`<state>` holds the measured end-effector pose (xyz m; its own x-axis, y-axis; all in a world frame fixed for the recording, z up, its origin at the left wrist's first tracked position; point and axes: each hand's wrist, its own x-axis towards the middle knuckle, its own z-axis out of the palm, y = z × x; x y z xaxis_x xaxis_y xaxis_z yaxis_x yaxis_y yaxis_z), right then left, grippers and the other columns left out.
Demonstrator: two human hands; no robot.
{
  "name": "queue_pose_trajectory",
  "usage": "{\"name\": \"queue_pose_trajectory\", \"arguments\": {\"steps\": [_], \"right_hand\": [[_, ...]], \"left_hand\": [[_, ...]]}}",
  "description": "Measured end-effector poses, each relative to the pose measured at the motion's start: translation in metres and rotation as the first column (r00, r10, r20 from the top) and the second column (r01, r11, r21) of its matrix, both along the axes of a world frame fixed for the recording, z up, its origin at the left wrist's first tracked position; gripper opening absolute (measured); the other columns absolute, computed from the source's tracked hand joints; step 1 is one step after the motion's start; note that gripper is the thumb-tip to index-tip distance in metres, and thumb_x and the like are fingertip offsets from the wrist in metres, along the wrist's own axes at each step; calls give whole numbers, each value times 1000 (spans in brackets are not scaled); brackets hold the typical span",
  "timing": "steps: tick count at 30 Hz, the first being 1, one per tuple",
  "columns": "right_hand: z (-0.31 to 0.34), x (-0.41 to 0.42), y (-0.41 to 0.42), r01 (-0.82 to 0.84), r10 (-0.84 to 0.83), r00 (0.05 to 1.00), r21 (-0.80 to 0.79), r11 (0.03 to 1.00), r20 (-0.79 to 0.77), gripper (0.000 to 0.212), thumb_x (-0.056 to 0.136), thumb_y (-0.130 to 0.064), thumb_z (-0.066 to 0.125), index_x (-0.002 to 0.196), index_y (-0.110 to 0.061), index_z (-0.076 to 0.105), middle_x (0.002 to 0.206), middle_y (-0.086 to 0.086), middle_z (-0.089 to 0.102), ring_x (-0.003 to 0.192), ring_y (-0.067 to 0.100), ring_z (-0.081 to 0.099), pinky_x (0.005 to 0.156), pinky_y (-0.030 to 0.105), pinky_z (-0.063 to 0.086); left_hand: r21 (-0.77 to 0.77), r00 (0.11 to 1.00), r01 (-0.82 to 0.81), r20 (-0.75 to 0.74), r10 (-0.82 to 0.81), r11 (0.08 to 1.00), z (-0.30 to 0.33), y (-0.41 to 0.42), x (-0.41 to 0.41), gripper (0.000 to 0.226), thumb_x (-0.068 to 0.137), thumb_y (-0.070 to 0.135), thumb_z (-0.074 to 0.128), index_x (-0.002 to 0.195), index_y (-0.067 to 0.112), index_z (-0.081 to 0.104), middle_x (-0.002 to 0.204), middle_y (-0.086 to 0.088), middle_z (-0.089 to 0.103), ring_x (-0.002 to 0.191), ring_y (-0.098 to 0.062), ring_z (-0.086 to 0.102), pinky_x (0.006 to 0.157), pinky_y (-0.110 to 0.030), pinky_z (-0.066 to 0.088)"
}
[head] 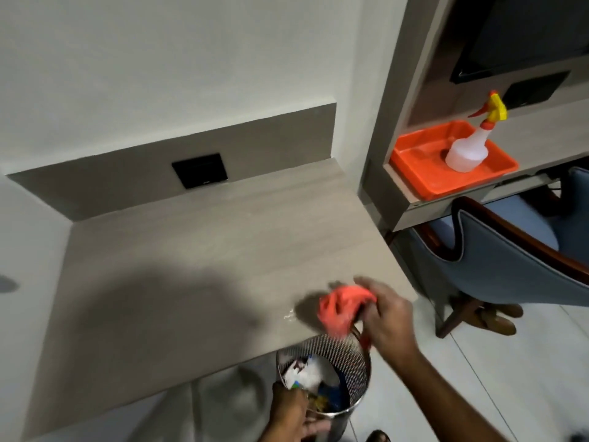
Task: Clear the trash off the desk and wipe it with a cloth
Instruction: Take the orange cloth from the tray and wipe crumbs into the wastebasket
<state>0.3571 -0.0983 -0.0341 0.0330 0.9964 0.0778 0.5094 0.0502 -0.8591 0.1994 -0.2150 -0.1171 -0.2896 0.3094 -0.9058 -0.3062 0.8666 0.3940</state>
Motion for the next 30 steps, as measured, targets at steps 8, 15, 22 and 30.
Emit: {"name": "queue_pose_trajectory", "arguments": {"steps": [8, 15, 22, 30], "right_hand": [[-38, -90, 57, -482, 487, 726, -145, 864, 486, 56, 71, 5, 62, 124, -9, 69, 136, 19, 64, 129, 39, 57, 107, 47, 44], [-54, -42, -25, -761, 763, 540, -181, 623, 356, 63, 64, 12, 66, 119, -16, 75, 136, 7, 67, 133, 25, 57, 115, 44, 37], [-71, 43, -84, -499, 525, 816, -164, 851, 242, 58, 57, 13, 61, 109, -7, 78, 117, 8, 76, 111, 25, 71, 100, 29, 51], [-221, 119, -113, 230, -181, 969, -347, 909, 167, 47, 75, -21, 44, 114, -23, 71, 96, 4, 79, 81, 27, 75, 83, 31, 58]], "left_hand": [[95, 995, -45, 92, 36, 994, 2, -1, -18, 14, 98, 32, 43, 105, 25, 54, 96, -10, 74, 59, -28, 77, 50, -40, 61], [107, 978, 55, 193, -75, 993, 4, -5, -25, 32, 98, 38, 48, 111, 14, 65, 90, -12, 78, 73, -28, 76, 61, -41, 65], [64, 966, 168, 190, -178, 984, -18, -16, 19, 19, 98, 32, 45, 112, 27, 56, 95, -7, 80, 71, -29, 78, 55, -39, 62], [-93, 949, 288, 164, -271, 953, -184, 0, 84, 21, 98, 25, 49, 103, 15, 67, 100, -19, 76, 80, -38, 76, 58, -42, 65]]}}
